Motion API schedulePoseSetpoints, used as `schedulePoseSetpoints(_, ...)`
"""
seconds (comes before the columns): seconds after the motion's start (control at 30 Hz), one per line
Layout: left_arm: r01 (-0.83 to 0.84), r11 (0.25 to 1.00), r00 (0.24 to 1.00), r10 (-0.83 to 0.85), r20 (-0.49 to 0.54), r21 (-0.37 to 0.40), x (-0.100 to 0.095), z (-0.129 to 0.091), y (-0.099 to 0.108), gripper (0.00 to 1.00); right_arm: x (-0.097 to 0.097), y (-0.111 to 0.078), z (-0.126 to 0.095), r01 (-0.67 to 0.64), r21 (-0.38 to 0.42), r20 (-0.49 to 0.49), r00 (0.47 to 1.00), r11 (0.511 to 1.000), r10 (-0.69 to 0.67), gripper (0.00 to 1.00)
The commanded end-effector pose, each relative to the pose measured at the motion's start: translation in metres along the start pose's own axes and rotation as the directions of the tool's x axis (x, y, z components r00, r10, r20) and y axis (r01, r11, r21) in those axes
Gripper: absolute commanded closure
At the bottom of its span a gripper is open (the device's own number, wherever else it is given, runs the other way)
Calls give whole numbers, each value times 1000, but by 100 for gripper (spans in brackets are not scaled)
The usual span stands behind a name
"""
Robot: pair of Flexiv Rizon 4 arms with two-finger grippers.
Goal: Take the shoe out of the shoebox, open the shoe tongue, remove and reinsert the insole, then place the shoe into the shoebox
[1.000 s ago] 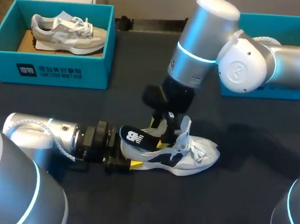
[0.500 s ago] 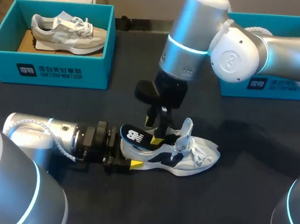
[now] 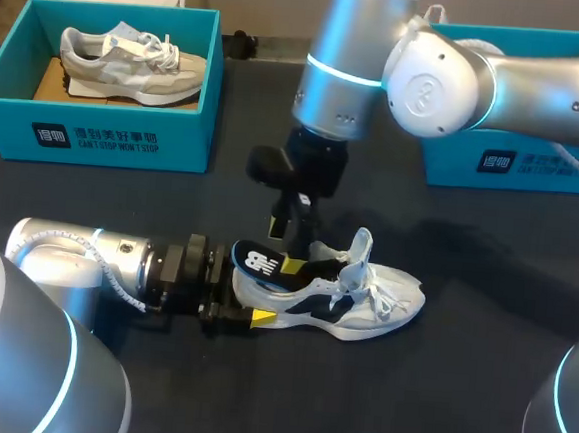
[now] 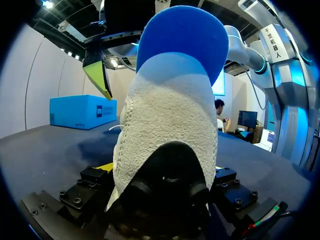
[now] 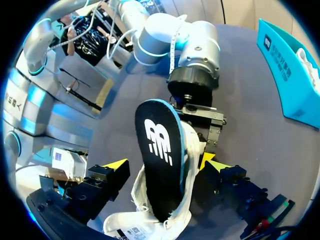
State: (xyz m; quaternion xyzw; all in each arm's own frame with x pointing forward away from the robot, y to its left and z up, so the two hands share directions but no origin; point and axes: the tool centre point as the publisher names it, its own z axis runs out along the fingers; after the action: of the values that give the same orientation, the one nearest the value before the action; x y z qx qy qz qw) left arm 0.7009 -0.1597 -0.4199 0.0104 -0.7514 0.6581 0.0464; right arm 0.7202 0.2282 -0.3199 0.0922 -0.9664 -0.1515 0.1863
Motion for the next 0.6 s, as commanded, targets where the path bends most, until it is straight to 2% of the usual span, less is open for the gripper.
schedulePoseSetpoints(0.03, 0, 1000, 1000, 0, 3, 0, 1, 1, 0, 100, 0, 0, 0, -1, 2, 0, 1000, 1000, 1, 0)
schedulePoseSetpoints(0.13, 0, 1000, 1000, 0, 3, 0, 1, 1, 0, 100, 2, 3, -5, 0, -10, -26, 1000, 1000, 0, 0)
schedulePoseSetpoints(0.33, 0, 1000, 1000, 0, 3, 0, 1, 1, 0, 100, -1, 5, -19, -58, 7, -149, 987, 998, 58, 0)
schedulePoseSetpoints(0.6, 0, 1000, 1000, 0, 3, 0, 1, 1, 0, 100, -13, 8, -11, -93, -2, -274, 958, 996, 89, 0)
